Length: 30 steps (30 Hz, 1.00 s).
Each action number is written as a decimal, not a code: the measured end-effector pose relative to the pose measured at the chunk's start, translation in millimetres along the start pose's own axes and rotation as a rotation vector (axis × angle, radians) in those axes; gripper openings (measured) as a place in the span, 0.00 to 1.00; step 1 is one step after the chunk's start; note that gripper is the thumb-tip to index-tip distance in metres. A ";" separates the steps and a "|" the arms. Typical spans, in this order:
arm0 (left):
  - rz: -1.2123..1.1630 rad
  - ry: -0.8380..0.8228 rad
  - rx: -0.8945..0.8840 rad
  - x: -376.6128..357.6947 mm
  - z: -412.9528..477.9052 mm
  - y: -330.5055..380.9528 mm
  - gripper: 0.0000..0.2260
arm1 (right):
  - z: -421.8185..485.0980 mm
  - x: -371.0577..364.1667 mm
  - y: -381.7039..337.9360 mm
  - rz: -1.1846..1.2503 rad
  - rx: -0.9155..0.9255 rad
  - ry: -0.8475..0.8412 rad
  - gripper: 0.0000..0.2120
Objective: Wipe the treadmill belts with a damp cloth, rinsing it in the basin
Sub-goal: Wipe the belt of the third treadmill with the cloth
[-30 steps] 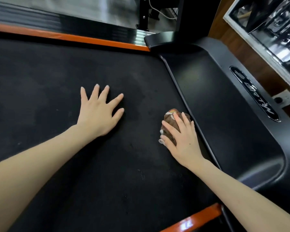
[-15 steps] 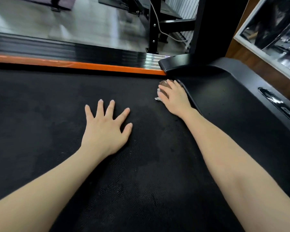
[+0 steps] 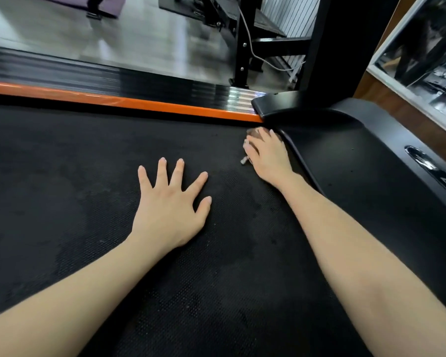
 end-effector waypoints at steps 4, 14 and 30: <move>-0.004 -0.001 -0.010 2.1 0.2 0.9 0.30 | 19.1 -4.3 -5.3 -0.006 -0.028 0.001 0.19; -0.007 0.003 -0.004 1.7 -1.1 2.3 0.30 | -67.4 16.7 -24.6 0.084 0.288 0.015 0.25; -0.001 -0.037 -0.014 6.5 1.9 -0.3 0.25 | -290.2 61.5 -34.1 0.141 0.424 -0.080 0.22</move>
Point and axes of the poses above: each hand's wrist, its own z-axis towards the middle knuckle, its own x-axis out of the back of the hand, y = z × x, the point moved 6 cm from there along z, towards the middle knuckle, and after that the axes turned 7 degrees about -z, right-handed, at the moved point
